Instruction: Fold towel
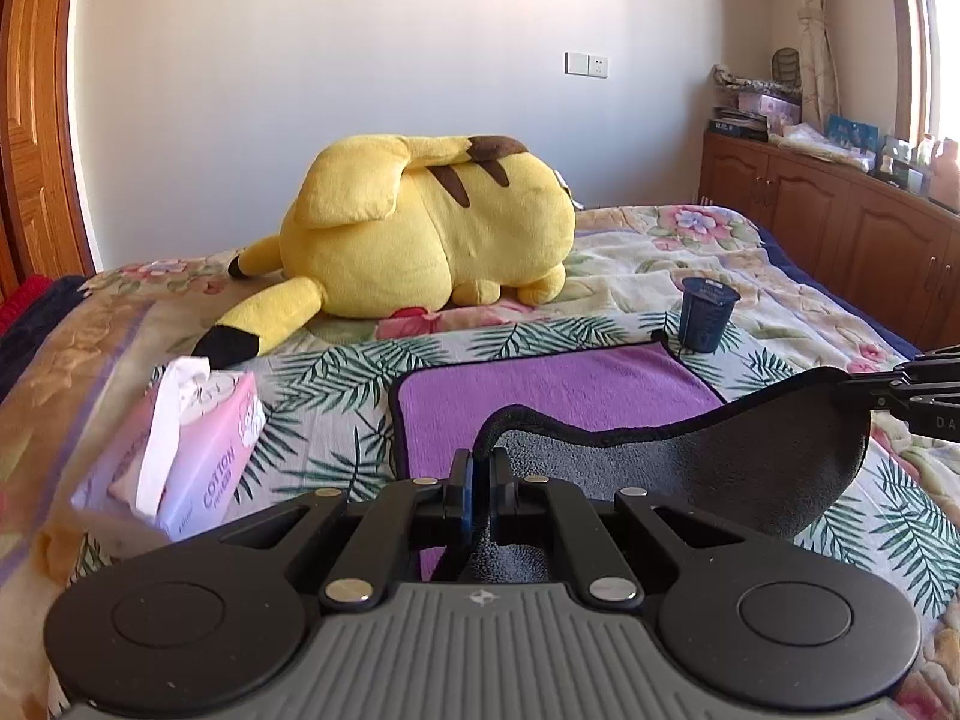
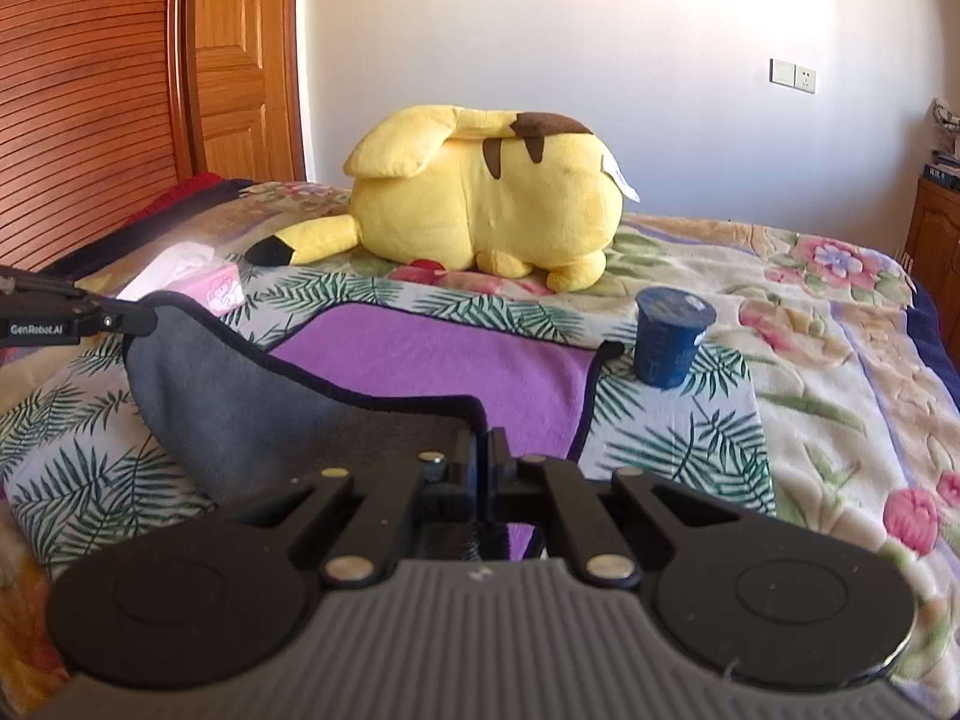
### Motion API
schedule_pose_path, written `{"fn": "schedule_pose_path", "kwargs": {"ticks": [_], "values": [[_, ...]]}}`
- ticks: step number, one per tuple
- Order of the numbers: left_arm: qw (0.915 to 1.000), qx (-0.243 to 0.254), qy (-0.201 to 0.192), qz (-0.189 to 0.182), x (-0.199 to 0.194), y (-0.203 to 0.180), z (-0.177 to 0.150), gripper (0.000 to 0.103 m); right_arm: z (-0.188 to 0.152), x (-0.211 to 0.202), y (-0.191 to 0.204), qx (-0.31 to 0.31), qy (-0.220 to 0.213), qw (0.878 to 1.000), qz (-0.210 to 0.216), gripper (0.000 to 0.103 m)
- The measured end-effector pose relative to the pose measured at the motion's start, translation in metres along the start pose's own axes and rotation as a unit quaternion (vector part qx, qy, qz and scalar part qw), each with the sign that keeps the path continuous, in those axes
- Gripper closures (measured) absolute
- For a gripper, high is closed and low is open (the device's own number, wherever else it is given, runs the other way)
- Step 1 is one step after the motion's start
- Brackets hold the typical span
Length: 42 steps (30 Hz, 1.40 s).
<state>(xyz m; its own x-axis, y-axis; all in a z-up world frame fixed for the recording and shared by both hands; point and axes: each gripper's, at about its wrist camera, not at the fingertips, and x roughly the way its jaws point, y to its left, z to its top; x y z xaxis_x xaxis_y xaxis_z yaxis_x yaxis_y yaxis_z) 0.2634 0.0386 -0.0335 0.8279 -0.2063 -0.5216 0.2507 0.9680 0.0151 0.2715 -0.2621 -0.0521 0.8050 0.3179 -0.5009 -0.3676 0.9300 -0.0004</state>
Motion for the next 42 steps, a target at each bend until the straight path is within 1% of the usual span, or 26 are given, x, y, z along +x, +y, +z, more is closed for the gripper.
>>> {"fn": "schedule_pose_path", "kwargs": {"ticks": [7, 12, 18, 23, 28, 34, 37, 42], "values": [[0.9999, 0.013, -0.001, -0.002, 0.005, 0.0, 0.013, 0.103, 0.013, 0.005, -0.004, -0.005, -0.006, 1.0, -0.004, 0.099], [0.9999, 0.015, -0.005, -0.005, 0.007, 0.0, 0.025, 0.103, 0.024, 0.008, -0.004, -0.021, -0.016, 1.0, -0.009, 0.1], [0.9995, 0.03, -0.01, -0.01, 0.01, 0.001, 0.051, 0.103, 0.04, 0.012, -0.007, -0.035, -0.026, 0.999, -0.013, 0.1], [0.9986, 0.05, -0.017, 0.001, 0.014, 0.002, 0.067, 0.103, 0.053, 0.014, -0.01, -0.042, -0.041, 0.998, -0.016, 0.1], [0.9983, 0.053, -0.022, 0.006, 0.02, 0.004, 0.076, 0.103, 0.064, 0.019, -0.01, -0.049, -0.053, 0.997, -0.022, 0.1], [0.9975, 0.064, -0.029, 0.012, 0.026, 0.0, 0.081, 0.103, 0.069, 0.028, -0.009, -0.063, -0.058, 0.996, -0.032, 0.1], [0.9974, 0.063, -0.033, 0.015, 0.029, 0.0, 0.084, 0.103, 0.07, 0.034, -0.011, -0.068, -0.062, 0.995, -0.048, 0.1], [0.9971, 0.063, -0.037, 0.022, 0.04, 0.003, 0.092, 0.103, 0.074, 0.044, -0.016, -0.071, -0.065, 0.993, -0.061, 0.1]]}}
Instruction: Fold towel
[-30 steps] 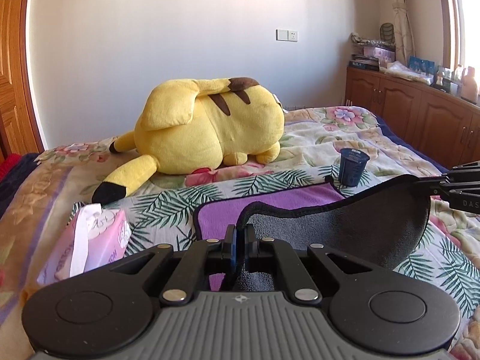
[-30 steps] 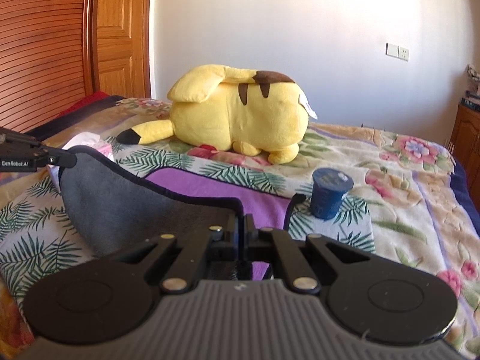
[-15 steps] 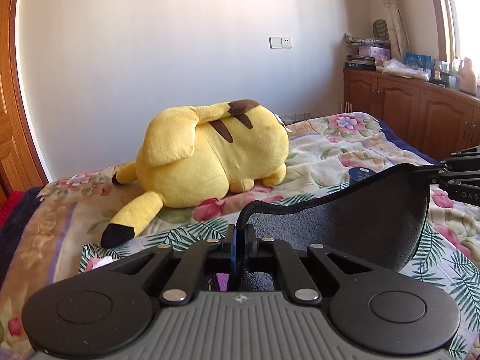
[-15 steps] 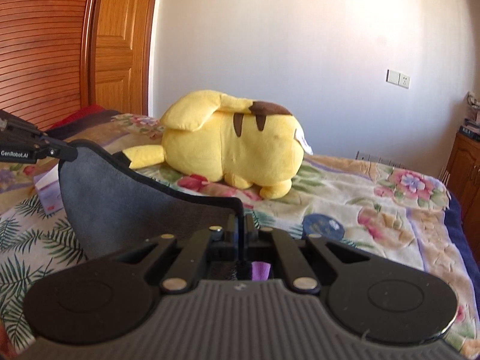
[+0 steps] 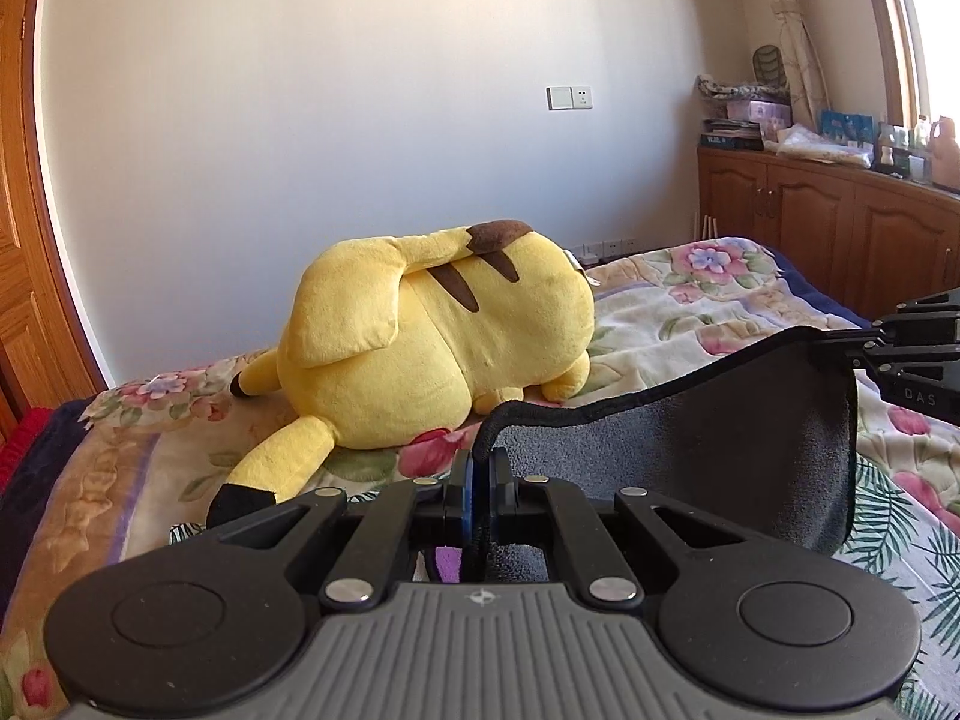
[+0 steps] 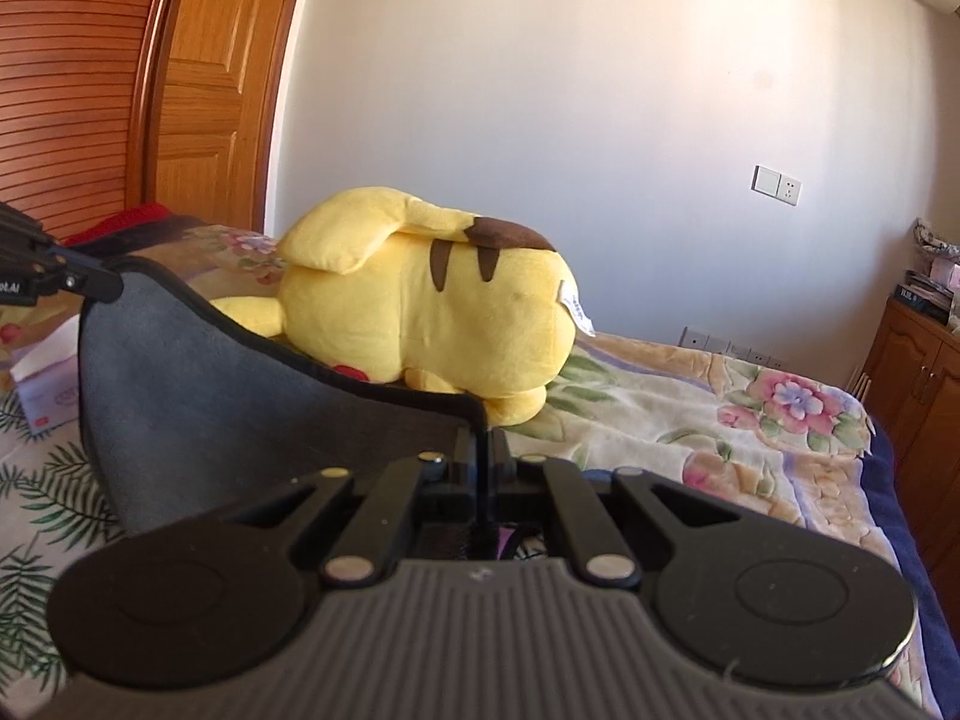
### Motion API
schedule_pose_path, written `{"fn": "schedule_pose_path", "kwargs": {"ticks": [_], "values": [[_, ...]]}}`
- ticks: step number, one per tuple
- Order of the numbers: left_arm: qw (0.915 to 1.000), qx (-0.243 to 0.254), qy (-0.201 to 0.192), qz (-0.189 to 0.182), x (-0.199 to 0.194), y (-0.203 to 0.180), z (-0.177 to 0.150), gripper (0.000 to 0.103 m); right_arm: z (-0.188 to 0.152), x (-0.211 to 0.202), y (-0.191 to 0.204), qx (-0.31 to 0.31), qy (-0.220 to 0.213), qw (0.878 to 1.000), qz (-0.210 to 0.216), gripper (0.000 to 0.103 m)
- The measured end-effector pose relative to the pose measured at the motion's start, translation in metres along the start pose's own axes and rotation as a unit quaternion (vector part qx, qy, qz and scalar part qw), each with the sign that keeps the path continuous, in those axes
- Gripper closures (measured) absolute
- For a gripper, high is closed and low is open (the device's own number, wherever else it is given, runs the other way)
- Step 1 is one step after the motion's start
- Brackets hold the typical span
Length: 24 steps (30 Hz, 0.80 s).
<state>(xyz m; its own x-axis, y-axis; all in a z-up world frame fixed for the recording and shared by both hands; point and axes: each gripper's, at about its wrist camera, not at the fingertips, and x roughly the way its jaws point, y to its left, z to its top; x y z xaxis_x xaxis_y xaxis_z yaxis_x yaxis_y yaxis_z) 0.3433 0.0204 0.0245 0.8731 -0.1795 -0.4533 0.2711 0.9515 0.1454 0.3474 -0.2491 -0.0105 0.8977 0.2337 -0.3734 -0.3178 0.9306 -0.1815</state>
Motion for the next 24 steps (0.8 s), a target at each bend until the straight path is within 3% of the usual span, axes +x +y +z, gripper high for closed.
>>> {"fn": "schedule_pose_path", "kwargs": {"ticks": [13, 18, 24], "values": [[0.9996, -0.022, 0.005, 0.015, 0.045, 0.013, 0.006, 0.103, -0.002, 0.038, -0.007, -0.006, 0.0, 1.0, -0.019, 0.1], [0.9986, -0.045, 0.016, 0.023, 0.069, 0.018, -0.006, 0.103, -0.011, 0.059, -0.008, -0.006, 0.01, 1.0, -0.024, 0.1], [0.9983, -0.036, 0.035, 0.03, 0.097, 0.016, -0.024, 0.103, -0.029, 0.084, -0.004, -0.017, 0.035, 0.999, -0.024, 0.1]]}}
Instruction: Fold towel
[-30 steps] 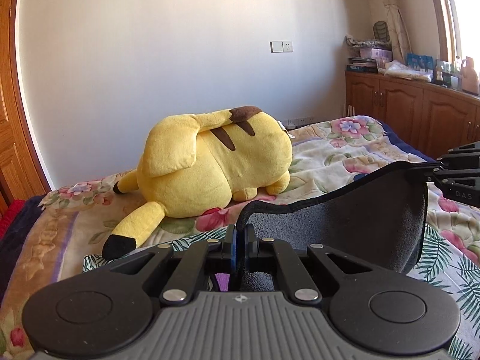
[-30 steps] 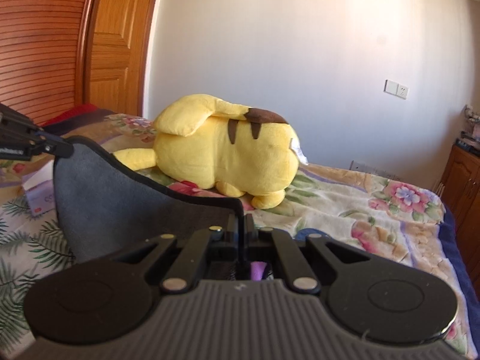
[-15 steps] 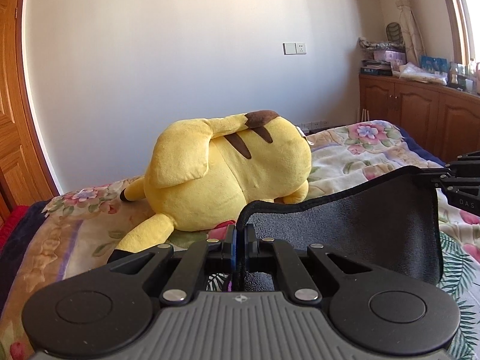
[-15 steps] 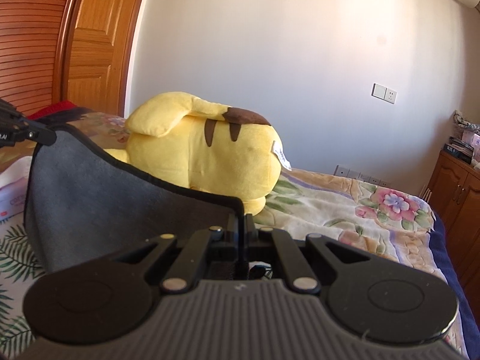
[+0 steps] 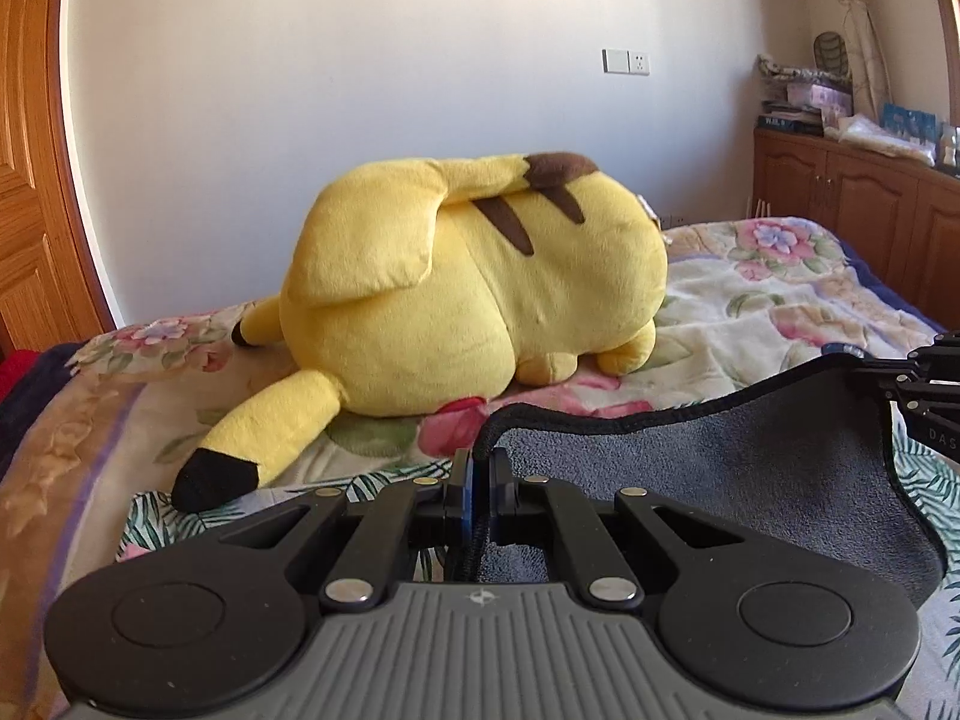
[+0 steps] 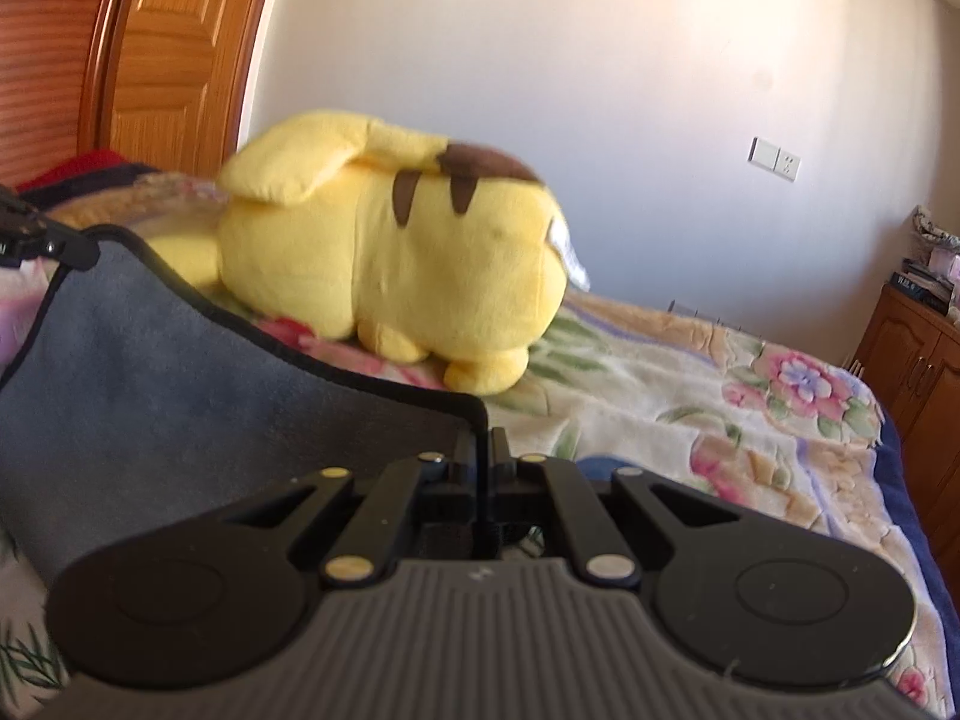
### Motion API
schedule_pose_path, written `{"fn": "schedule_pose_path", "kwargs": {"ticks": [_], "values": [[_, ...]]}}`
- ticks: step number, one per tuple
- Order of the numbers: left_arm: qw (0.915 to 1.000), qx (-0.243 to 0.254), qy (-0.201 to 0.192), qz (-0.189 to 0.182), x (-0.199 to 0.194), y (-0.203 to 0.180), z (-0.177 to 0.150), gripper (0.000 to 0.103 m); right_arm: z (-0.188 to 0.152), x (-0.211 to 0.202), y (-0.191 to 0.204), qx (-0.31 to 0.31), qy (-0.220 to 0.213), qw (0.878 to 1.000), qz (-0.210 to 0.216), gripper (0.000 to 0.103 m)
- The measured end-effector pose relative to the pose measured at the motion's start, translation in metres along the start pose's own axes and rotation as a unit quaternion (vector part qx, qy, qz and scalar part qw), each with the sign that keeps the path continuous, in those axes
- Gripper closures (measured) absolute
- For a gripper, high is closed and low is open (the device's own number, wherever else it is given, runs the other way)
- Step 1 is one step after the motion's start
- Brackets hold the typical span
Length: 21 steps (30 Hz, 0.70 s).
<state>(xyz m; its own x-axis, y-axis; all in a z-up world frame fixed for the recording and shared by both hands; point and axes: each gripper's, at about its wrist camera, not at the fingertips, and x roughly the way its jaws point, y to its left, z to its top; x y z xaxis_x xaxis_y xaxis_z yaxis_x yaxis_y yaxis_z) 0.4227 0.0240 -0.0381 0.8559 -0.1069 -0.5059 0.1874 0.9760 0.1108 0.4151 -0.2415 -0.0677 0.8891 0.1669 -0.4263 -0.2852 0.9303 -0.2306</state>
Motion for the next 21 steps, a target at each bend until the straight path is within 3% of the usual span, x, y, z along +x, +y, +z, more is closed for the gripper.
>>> {"fn": "schedule_pose_path", "kwargs": {"ticks": [10, 19, 20, 21], "values": [[0.9995, -0.004, 0.028, 0.01, 0.036, -0.002, -0.022, 0.103, -0.025, 0.028, 0.01, -0.009, 0.032, 0.999, 0.002, 0.1], [0.9991, 0.01, 0.032, 0.026, 0.038, -0.005, -0.025, 0.103, -0.026, 0.031, 0.011, -0.01, 0.036, 0.999, 0.004, 0.098], [0.999, 0.01, 0.032, 0.03, 0.037, -0.005, -0.024, 0.103, -0.026, 0.031, 0.012, -0.012, 0.037, 0.999, 0.002, 0.095], [0.9991, 0.006, 0.029, 0.029, 0.036, -0.004, -0.024, 0.098, -0.026, 0.031, 0.012, -0.012, 0.037, 0.999, -0.001, 0.084]]}}
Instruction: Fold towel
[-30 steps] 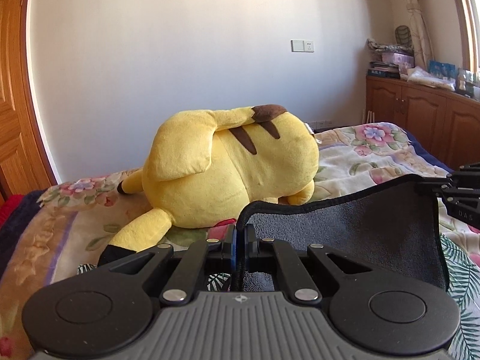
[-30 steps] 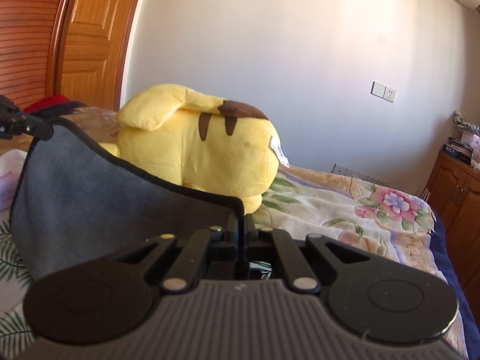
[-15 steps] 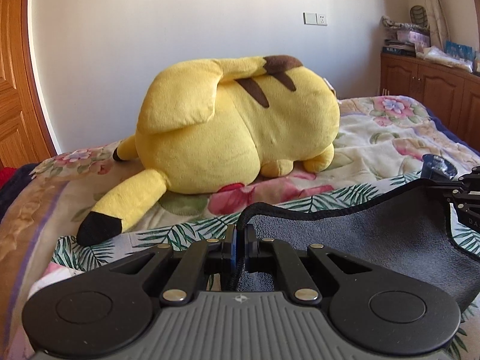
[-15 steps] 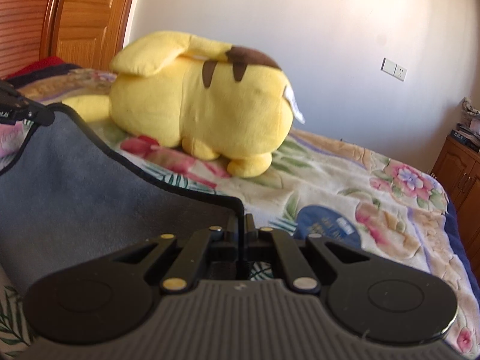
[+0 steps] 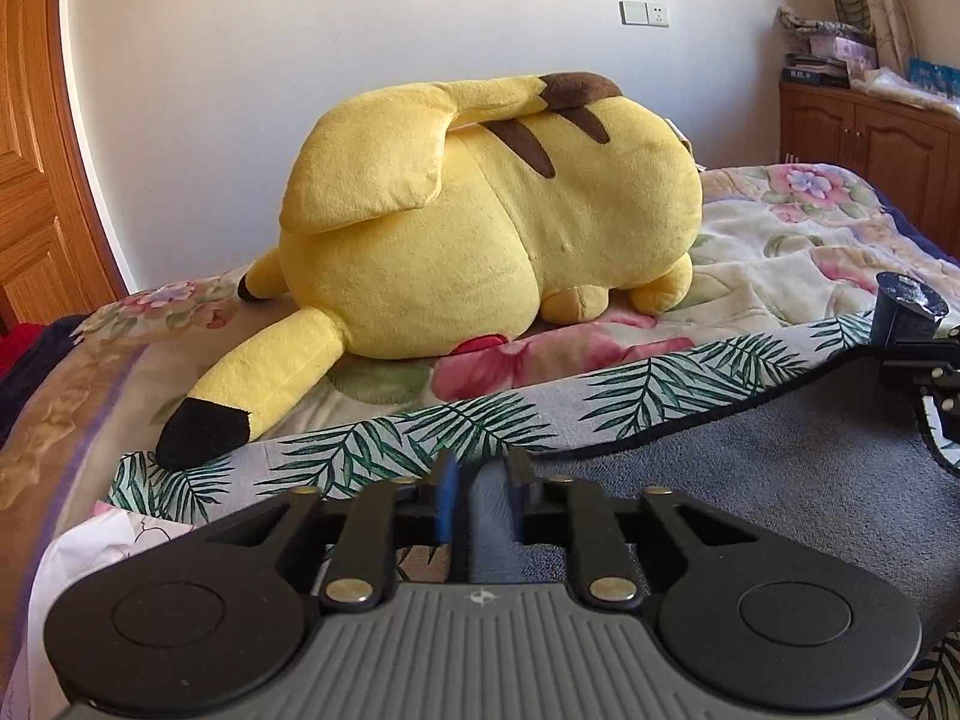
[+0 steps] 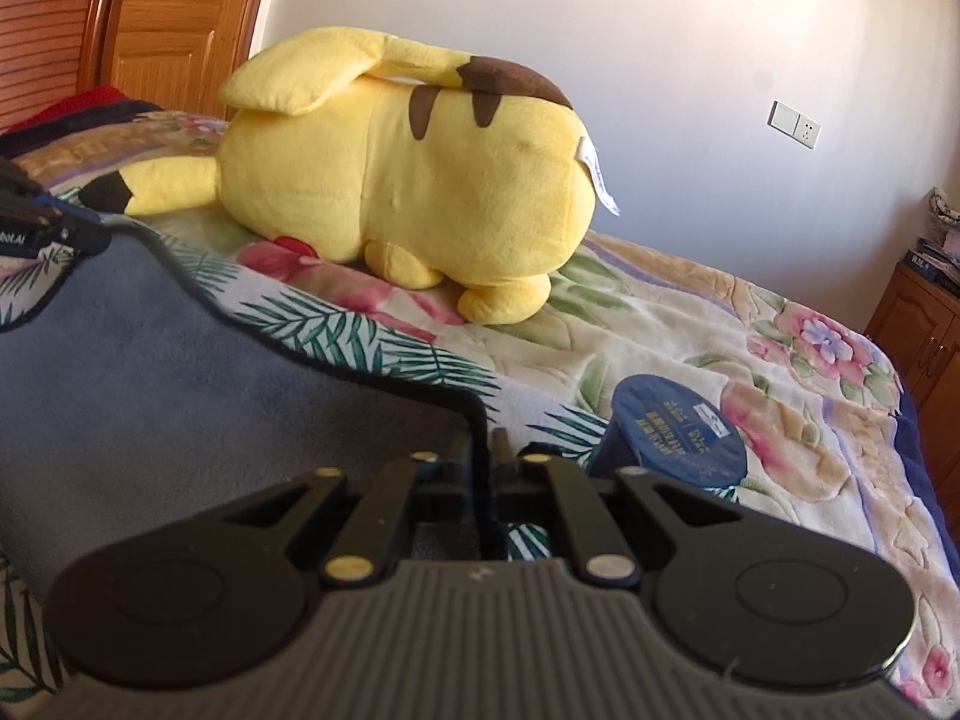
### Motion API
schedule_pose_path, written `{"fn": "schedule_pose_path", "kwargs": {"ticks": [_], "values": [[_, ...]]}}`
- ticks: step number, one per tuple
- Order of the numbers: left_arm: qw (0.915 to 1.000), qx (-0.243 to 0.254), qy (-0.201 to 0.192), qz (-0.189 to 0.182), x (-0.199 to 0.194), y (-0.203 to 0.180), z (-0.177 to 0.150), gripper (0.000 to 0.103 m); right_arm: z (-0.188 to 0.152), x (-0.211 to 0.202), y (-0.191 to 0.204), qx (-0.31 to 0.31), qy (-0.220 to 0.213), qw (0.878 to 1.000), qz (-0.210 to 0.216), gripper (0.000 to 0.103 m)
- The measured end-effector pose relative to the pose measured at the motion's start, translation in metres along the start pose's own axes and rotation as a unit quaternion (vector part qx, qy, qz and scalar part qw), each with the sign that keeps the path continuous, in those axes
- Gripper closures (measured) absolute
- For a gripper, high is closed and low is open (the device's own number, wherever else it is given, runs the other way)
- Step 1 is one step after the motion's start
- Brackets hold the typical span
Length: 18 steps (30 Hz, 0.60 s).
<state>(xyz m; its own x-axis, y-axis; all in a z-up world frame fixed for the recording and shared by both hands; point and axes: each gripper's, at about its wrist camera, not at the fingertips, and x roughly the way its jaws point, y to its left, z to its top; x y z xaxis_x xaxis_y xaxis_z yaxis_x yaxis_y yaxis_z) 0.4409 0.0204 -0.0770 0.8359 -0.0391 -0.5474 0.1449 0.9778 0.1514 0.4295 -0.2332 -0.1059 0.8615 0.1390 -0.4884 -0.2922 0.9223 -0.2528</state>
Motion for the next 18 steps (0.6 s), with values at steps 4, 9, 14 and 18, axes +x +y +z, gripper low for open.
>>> {"fn": "schedule_pose_path", "kwargs": {"ticks": [4, 9, 14, 18], "values": [[0.9999, -0.012, 0.003, -0.008, -0.008, 0.001, -0.002, 0.097, 0.0, -0.011, -0.001, 0.006, -0.009, 1.0, 0.006, 0.059], [0.9996, -0.018, 0.005, -0.023, -0.031, -0.005, -0.007, 0.092, 0.003, -0.038, -0.003, 0.026, -0.009, 0.999, 0.021, 0.059], [0.9992, -0.015, 0.009, -0.037, -0.062, -0.015, -0.014, 0.092, 0.006, -0.073, -0.002, 0.048, -0.015, 0.998, 0.035, 0.059], [0.999, -0.011, 0.013, -0.041, -0.086, -0.022, -0.023, 0.092, 0.004, -0.099, 0.001, 0.07, -0.018, 0.997, 0.041, 0.059]]}}
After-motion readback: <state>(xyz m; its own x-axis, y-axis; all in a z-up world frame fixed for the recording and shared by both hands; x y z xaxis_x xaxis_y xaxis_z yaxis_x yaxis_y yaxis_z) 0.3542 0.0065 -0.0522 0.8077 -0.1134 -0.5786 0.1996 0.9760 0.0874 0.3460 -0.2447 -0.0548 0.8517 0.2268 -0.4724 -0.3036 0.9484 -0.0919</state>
